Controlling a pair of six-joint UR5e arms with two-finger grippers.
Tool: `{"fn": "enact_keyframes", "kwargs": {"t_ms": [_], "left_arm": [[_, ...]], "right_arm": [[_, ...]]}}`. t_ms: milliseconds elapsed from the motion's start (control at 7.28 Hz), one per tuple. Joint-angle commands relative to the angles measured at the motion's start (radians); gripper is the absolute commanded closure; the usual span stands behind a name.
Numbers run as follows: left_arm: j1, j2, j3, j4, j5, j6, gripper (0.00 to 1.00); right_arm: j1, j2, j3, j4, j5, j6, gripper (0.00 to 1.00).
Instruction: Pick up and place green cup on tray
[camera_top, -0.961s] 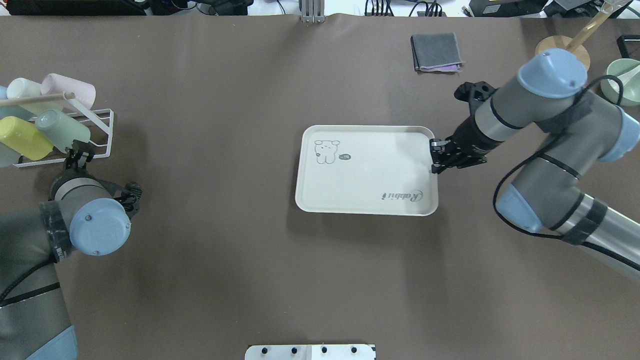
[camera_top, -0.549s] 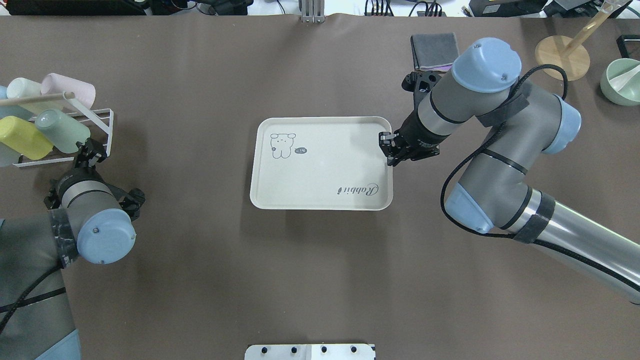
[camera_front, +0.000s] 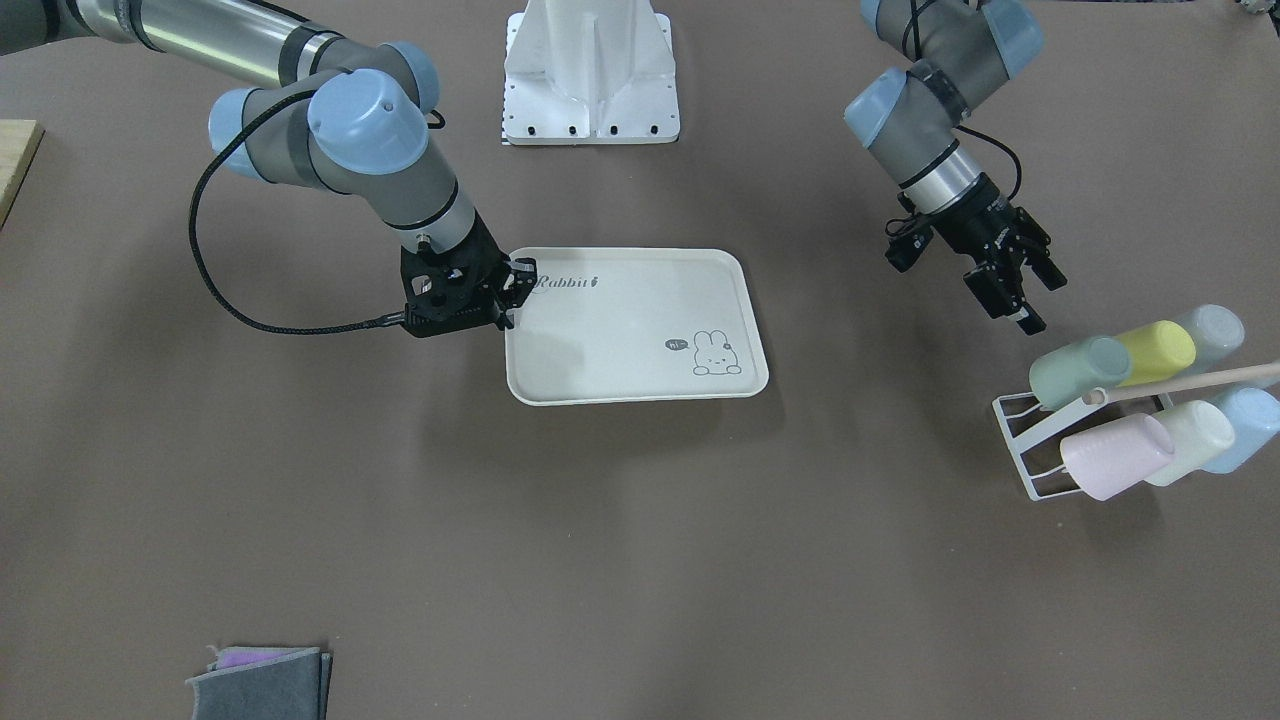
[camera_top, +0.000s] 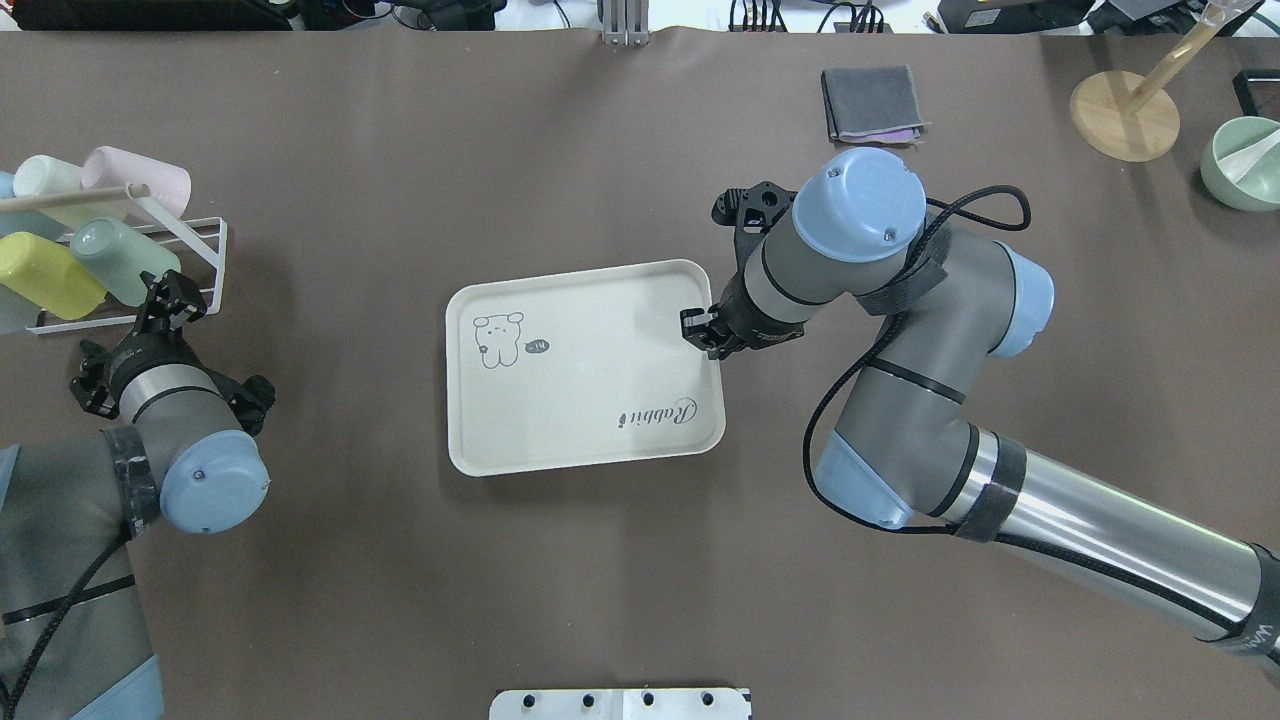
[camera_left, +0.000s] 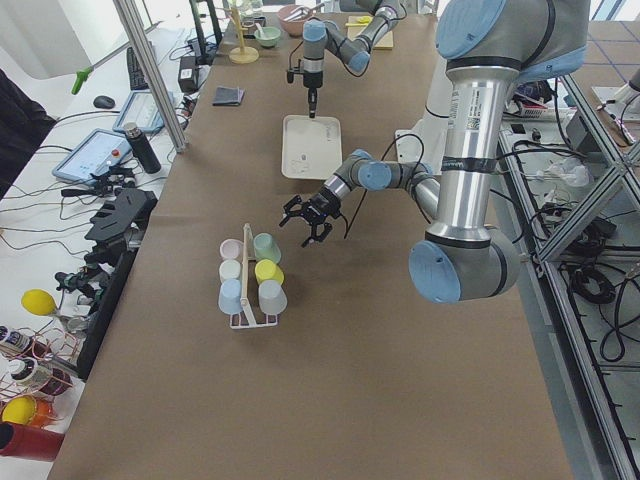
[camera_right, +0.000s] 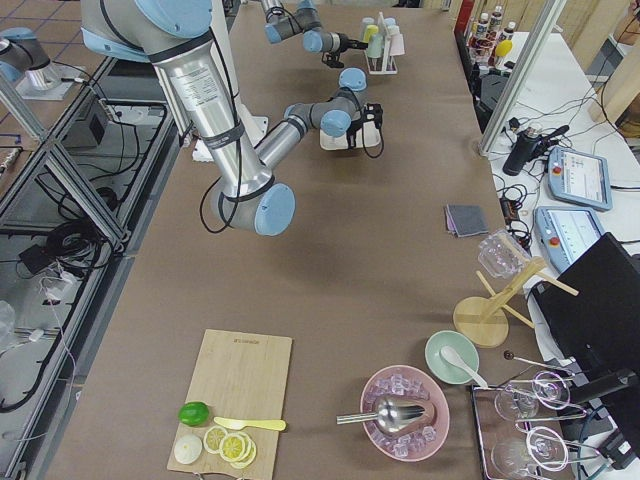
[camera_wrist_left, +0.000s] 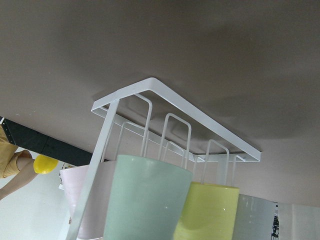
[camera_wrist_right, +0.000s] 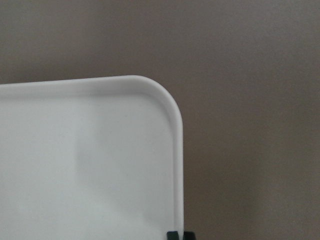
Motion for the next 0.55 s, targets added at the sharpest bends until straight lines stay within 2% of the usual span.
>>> {"fn": "enact_keyframes", "kwargs": {"t_ms": [0,412], "left_arm": [[0.000,-0.002,0.027,0.001,0.032,0.001,0.02],[0.000,-0.011,0.072,0.004,0.067,0.001,0.02]], "right_arm": [[0.013,0.001,-0.080,0.048,-0.005,-0.075,1.00],[0.027,-0.002,-0.114,0.054,-0.001,-0.076,1.00]]}}
